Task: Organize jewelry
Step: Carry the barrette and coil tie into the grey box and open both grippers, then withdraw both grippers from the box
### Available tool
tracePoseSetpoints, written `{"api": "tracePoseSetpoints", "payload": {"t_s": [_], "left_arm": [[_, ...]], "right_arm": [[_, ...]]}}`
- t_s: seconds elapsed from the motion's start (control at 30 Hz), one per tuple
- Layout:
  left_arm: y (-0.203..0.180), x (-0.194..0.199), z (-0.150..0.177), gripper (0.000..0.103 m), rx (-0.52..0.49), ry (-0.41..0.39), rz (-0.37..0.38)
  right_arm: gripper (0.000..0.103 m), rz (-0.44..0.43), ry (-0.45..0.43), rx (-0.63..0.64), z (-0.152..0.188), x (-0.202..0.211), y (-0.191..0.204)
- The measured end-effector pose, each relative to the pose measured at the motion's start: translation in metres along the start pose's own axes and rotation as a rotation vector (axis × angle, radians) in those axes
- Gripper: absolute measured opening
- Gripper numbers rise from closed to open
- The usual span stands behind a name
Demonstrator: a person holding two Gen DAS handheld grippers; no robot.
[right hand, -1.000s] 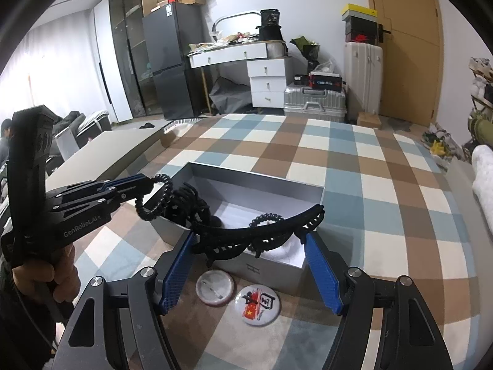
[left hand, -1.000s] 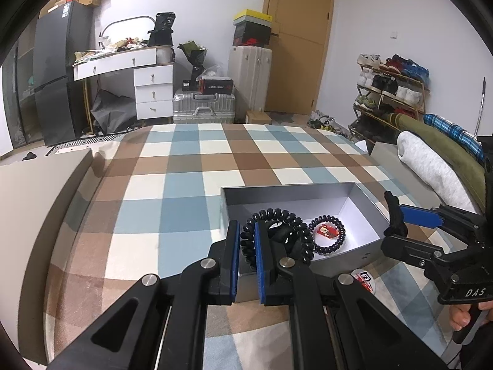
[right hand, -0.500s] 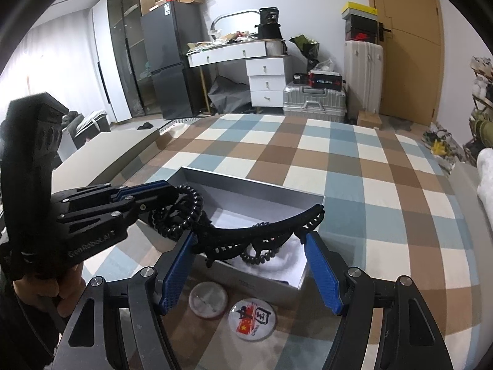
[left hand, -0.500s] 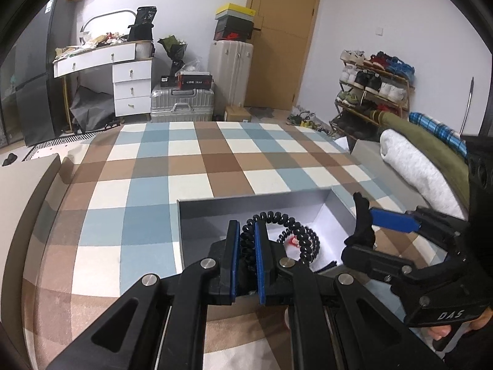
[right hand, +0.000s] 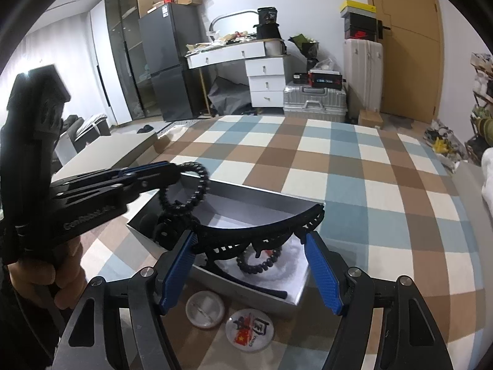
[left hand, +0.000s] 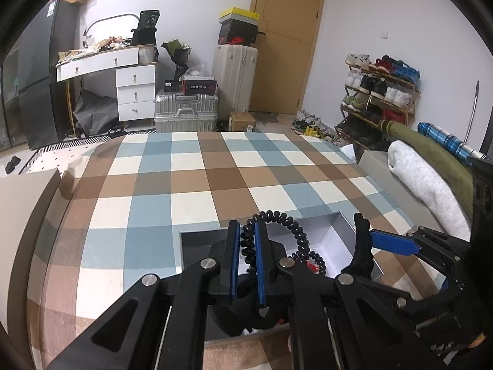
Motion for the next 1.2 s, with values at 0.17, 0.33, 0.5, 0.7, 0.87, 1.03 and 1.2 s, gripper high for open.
{"api": "tracePoseSetpoints", "payload": {"t_s": [0.17, 0.33, 0.5, 0.7, 0.87, 1.03, 1.2], "left_arm": [[-0.003, -0.011, 0.001, 0.005, -0.016, 0.020, -0.011], [-0.004, -0.019, 0.004, 0.005, -0.021, 0.044, -0.010], [-0.007, -0.022, 0.008, 0.005, -0.040, 0.058, -0.021], [-0.010, -0.023, 0.010, 0.005, -0.057, 0.061, -0.032], [-0.011, -0.023, 0.010, 0.005, -0.055, 0.063, -0.029], [-0.013, -0.021, 0.011, 0.005, -0.053, 0.066, -0.018], [-0.014, -0.013, 0.011, 0.008, -0.035, 0.067, 0.010]], "right_arm": [[0.072, -0.008, 0.007, 0.015, -0.001, -0.006, 0.004], [0.072, -0.012, 0.022, 0.026, -0.001, -0.014, 0.005], [0.072, -0.018, 0.047, 0.034, 0.002, -0.023, 0.005], [0.072, -0.017, 0.058, 0.048, 0.005, -0.028, 0.007], [0.072, -0.013, 0.065, 0.051, 0.004, -0.030, 0.008], [0.072, -0.008, 0.063, 0.049, 0.004, -0.030, 0.008], [0.080, -0.003, 0.010, 0.030, 0.002, -0.015, 0.004]]}}
Point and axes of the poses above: each gripper's, at about its wrist camera, not at the fingertips, and x roughly against the way its jaws point, y to its left, z to its underside, the point moved 4 cm from there along -x, roughly the way its jaws point, and after that the axes turned 1 degree about z, right-handed, at the moved point
